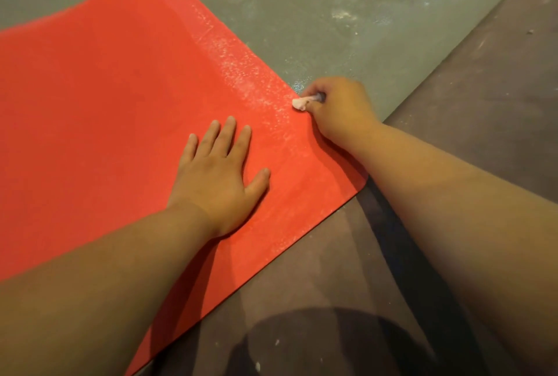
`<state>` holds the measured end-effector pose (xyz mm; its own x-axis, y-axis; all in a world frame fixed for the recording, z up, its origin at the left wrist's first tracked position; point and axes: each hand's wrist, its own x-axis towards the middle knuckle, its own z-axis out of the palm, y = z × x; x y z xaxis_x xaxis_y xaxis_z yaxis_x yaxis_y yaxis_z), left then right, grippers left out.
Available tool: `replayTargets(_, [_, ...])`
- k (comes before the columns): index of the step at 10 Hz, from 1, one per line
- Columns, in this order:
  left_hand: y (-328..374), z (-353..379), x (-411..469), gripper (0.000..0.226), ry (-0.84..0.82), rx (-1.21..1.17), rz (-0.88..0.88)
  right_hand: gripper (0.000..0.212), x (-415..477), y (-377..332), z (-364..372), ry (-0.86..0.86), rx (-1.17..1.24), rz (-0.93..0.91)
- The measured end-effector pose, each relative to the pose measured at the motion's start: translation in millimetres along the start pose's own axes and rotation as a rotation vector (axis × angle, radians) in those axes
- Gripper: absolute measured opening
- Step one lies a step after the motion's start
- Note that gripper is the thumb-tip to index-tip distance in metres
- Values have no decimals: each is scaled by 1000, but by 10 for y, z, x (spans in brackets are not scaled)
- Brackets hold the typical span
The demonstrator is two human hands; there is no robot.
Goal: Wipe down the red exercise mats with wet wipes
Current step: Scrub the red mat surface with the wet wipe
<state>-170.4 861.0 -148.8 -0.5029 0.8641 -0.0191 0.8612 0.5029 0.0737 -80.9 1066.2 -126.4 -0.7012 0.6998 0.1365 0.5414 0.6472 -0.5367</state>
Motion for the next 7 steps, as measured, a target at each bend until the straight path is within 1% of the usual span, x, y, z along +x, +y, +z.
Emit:
replayTargets(1, [3, -11, -7, 86, 2, -14, -9, 16, 6, -7, 15, -42, -100, -14])
replayTargets(2, [-9, -6, -3, 85, 7, -13, -13, 13, -355, 41, -150, -73, -104, -116])
replayTargets(3, [-16, -12, 3, 85, 1, -8, -15, 14, -747, 25, -265, -137, -87, -276])
replayTargets(4, [-2, -23, -6, 85, -12, -9, -15, 16, -716, -27, -227, -170, -74, -275])
replayTargets(6, [-14, -32, -8, 84, -7, -30, -18, 18, 247, -287, 247, -63, -73, -152])
replayTargets(7, [-22, -40, -15, 84, -2, -48, -24, 18, 291, -350, 322, -55, -83, -147])
